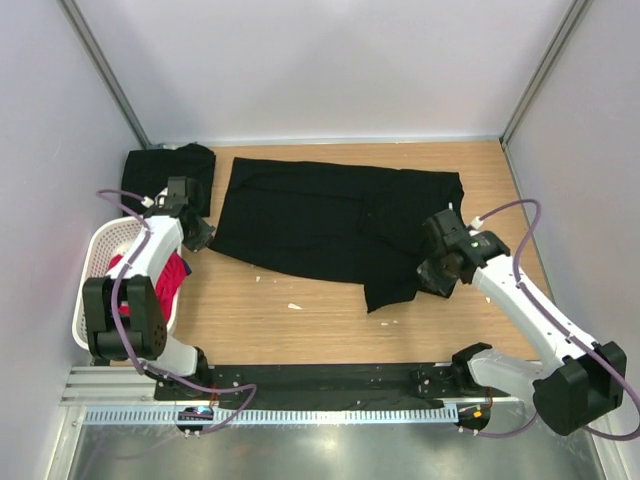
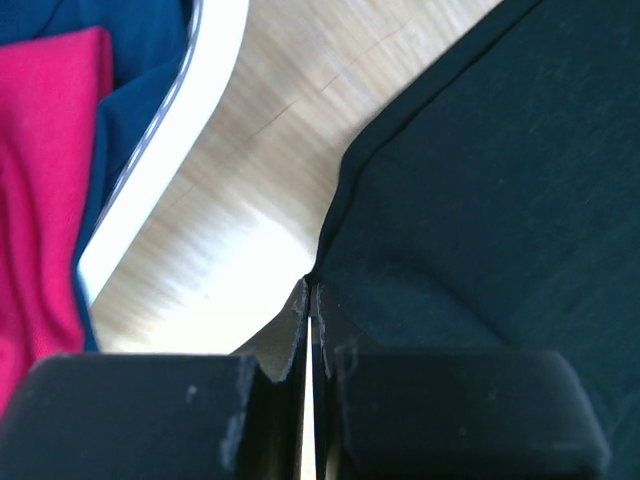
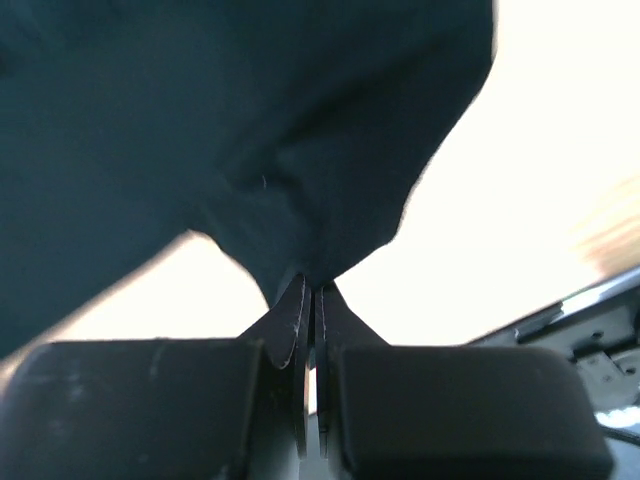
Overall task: Fold and stack the t-shirts
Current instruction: Fold the tshirt
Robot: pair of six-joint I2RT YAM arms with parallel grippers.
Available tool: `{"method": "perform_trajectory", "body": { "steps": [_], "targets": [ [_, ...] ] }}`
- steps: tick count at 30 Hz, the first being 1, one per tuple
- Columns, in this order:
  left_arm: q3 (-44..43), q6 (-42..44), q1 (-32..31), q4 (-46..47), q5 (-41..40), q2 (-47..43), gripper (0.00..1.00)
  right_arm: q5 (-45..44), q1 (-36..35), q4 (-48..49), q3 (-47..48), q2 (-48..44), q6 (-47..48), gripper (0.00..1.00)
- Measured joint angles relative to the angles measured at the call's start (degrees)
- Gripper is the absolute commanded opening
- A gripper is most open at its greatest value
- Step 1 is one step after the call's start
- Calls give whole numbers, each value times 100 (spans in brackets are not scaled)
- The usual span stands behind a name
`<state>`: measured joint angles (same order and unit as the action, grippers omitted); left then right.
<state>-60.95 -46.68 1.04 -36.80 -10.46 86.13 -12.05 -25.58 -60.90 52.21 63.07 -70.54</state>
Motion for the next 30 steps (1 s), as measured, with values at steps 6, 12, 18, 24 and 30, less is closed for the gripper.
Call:
{"method": "perform_trajectory", "body": {
  "steps": [6, 12, 18, 24, 30],
  "targets": [
    [-96, -98, -50, -474, -205, -326, 0, -11, 1016, -79, 568, 162, 680, 1],
    [-144, -144, -214, -728, -372, -533, 0, -9, 1349, -83, 1161, 540, 1217, 1],
    [-144, -149, -511, -925, -568, -546, 0, 13, 1652, -39, 1698, 1215, 1766, 1],
    [-382, -181, -509, -935, -798, -219, 0, 66, 1864, 129, 2186, 1803, 2144, 1],
    [-1045, -201, -509, -887, -966, 393, 0, 57, 2009, 431, 2673, 2402, 2430, 1]
  ]
}}
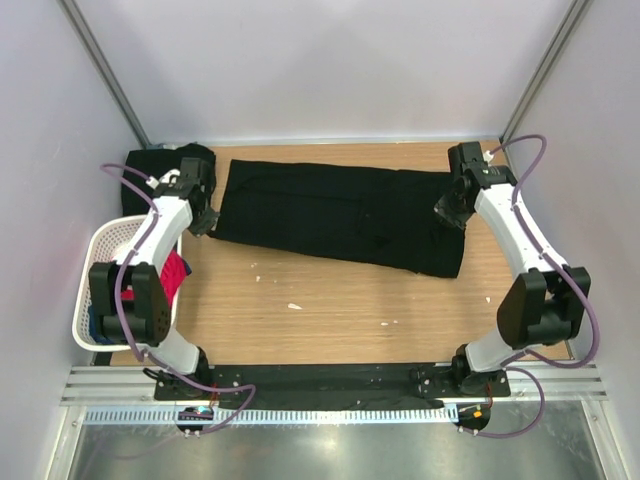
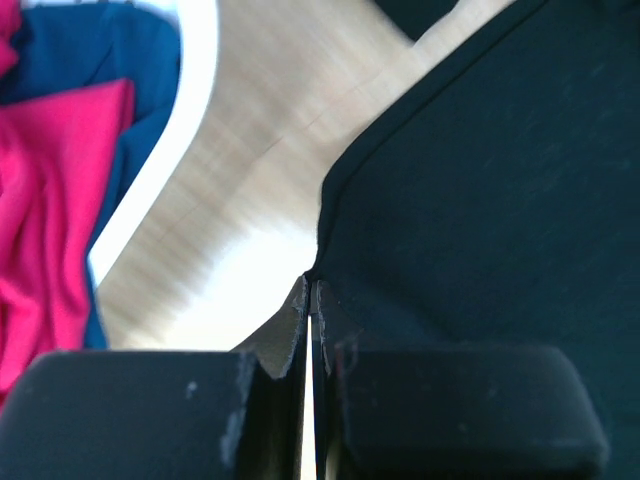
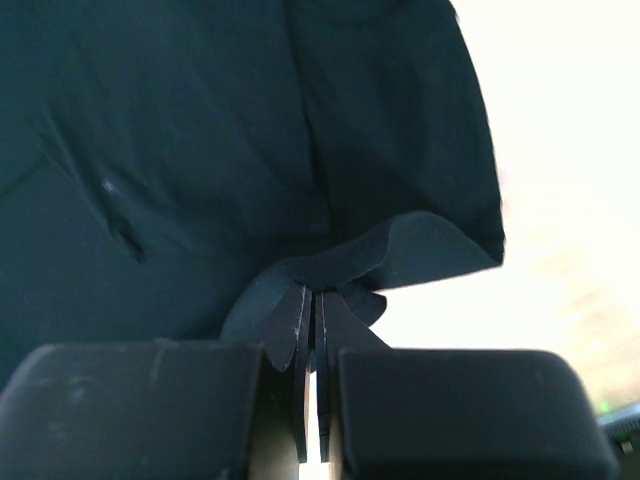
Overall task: Fold and stack the t-shirts
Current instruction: Fold the tshirt
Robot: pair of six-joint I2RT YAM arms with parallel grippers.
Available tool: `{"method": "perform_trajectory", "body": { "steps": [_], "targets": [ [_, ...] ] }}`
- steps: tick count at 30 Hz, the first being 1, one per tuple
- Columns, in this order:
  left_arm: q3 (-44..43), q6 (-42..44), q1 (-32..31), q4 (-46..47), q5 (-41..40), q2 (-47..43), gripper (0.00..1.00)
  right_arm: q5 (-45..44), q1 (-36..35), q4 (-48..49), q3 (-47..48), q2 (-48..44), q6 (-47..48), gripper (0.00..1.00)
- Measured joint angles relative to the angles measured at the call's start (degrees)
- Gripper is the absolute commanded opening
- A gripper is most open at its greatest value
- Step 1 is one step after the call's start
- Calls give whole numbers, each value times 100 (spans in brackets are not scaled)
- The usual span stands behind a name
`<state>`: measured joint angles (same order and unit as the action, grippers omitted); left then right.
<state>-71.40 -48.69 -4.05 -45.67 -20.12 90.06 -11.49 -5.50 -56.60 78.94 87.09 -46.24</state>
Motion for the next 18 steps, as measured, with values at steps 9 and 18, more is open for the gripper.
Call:
{"method": "perform_trajectory", "body": {
  "steps": [9, 18],
  "targets": [
    [-782, 11, 0, 153, -146, 732, 0, -63, 170, 420, 455, 835, 297, 1],
    [-1147, 120, 0, 308, -247, 1307, 0, -37, 278, 555, 1110, 1423, 437, 1]
  ]
}}
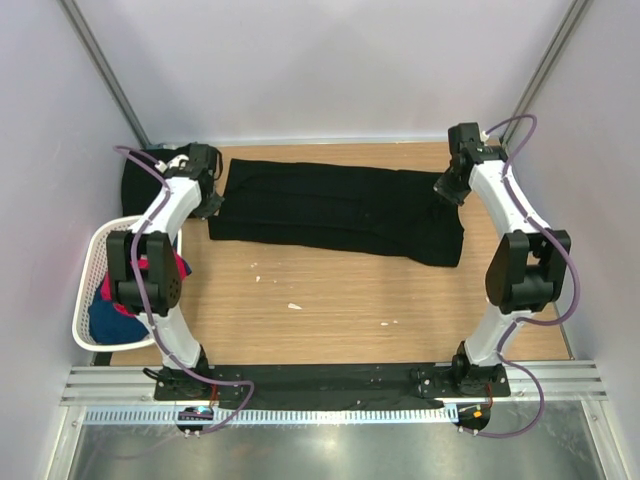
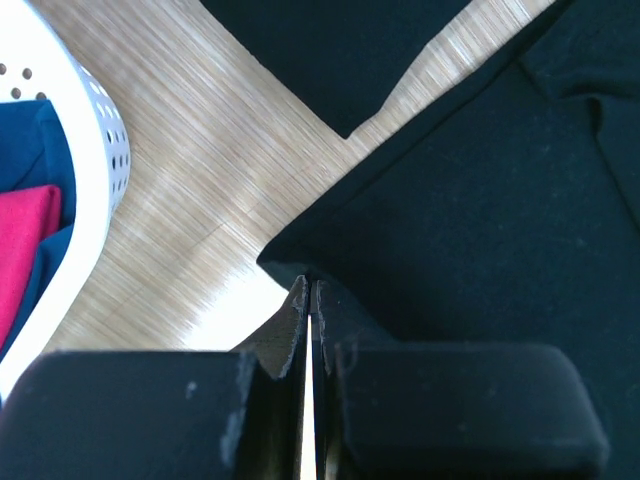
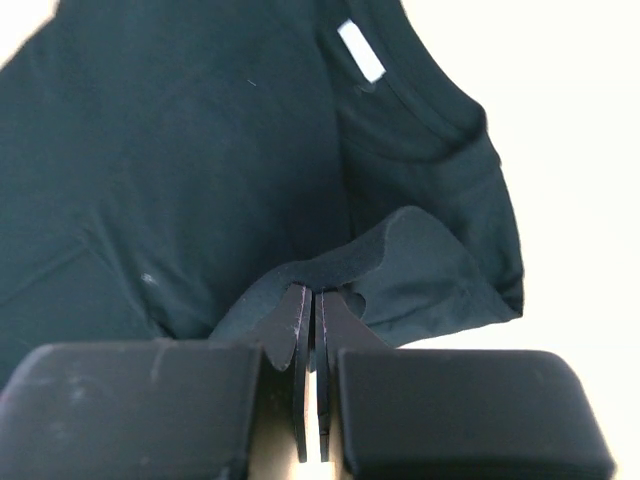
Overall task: Fold and stack the t-shirts
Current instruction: Fold the tshirt
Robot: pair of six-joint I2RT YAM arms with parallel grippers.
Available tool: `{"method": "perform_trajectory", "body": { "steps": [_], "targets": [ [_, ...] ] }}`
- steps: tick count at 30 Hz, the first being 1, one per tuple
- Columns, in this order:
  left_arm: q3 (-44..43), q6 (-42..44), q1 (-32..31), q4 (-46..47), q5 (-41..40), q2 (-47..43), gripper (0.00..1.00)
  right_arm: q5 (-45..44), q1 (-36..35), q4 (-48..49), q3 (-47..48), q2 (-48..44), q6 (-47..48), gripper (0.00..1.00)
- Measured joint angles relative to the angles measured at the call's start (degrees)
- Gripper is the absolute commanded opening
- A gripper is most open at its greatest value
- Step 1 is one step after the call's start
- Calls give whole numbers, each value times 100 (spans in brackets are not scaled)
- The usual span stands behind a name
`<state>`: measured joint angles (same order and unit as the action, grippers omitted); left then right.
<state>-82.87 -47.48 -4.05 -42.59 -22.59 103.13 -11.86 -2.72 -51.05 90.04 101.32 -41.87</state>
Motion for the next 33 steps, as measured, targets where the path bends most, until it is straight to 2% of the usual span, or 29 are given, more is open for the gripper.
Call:
{"method": "perform_trajectory", "body": {
  "steps": [8, 33],
  "targets": [
    [-133, 48, 0, 92, -48, 164, 0, 44, -4, 28, 608, 426, 181, 1],
    [-1075, 522, -9, 424, -39, 1237, 0, 0, -4, 42, 1294, 1388, 435, 1]
  ]
}}
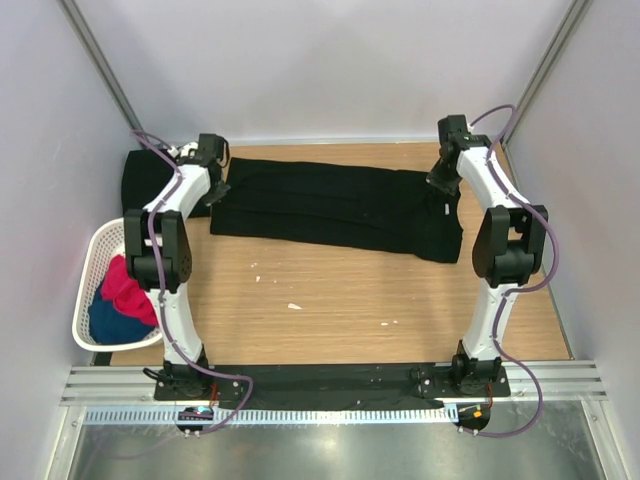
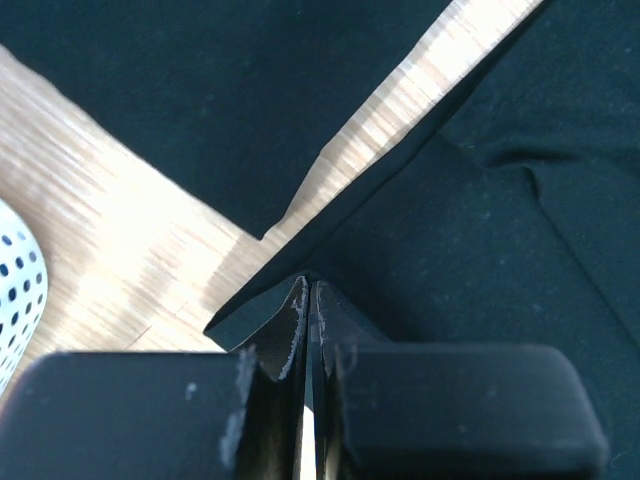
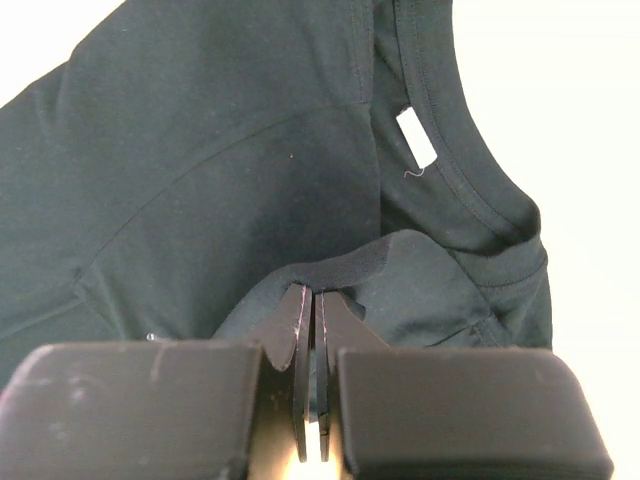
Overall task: Fold and stack the t-shirts
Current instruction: Fold the tshirt
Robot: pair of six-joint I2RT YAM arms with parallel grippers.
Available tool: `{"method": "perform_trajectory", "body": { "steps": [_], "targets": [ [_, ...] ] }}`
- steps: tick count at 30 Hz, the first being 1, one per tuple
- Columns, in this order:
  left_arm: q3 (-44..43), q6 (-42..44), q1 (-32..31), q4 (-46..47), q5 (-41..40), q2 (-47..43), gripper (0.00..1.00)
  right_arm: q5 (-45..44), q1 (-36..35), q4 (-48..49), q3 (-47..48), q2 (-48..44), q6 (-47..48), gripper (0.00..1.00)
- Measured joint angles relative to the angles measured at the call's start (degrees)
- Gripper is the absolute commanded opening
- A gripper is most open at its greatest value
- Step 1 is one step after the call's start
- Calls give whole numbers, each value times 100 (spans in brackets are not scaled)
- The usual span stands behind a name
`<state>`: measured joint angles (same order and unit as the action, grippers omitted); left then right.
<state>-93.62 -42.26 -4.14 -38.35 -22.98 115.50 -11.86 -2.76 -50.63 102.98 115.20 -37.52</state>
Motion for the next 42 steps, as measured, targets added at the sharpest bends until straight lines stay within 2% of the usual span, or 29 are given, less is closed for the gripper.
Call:
{"method": "perform_trajectory", "body": {
  "steps": [16, 18, 19, 20, 21, 22, 25, 26, 29, 30, 31, 33, 38, 42],
  "targets": [
    [-704, 361, -39, 42, 142, 704, 1, -4, 0, 85, 520, 544, 0, 2],
    [-809, 398, -39, 39, 197, 778, 7, -2, 0, 94, 647, 693, 13, 13],
    [-848, 413, -39, 37, 212, 802, 14, 4, 0, 98, 721, 769, 15, 23],
    [-903, 457, -39, 28, 223, 828, 22, 15, 0, 87, 828, 857, 17, 35],
    [-957, 505, -39, 15, 232, 848, 32, 28, 0, 96, 935, 938, 24, 55],
    [-1010, 562, -39, 9, 251, 855, 51, 70, 2, 87, 1064, 1023, 28, 62],
    [-1150, 688, -39, -17, 306, 846, 79, 201, 9, 9, 1427, 1163, 125, 81],
    [-1178, 728, -39, -28, 341, 828, 82, 267, 15, -26, 1488, 1161, 153, 85],
    [-1189, 796, -59, -184, 511, 654, 91, 452, 15, -4, 1340, 868, 234, 88],
    [-1185, 831, -85, -254, 570, 551, 91, 479, 15, -11, 1268, 785, 245, 88],
    [-1104, 850, -111, -243, 647, 396, 96, 546, 15, 129, 955, 540, 254, 88],
    [-850, 894, -227, -299, 804, -61, 99, 684, 13, 275, 140, -96, 247, 88],
    [101, 935, -966, -240, 1185, -1408, 100, 846, -66, 730, -1847, -1539, 57, 81],
    [837, 944, -1687, -107, 1460, -1976, 100, 841, -136, 1222, -2986, -1873, -179, 80]
  ]
}}
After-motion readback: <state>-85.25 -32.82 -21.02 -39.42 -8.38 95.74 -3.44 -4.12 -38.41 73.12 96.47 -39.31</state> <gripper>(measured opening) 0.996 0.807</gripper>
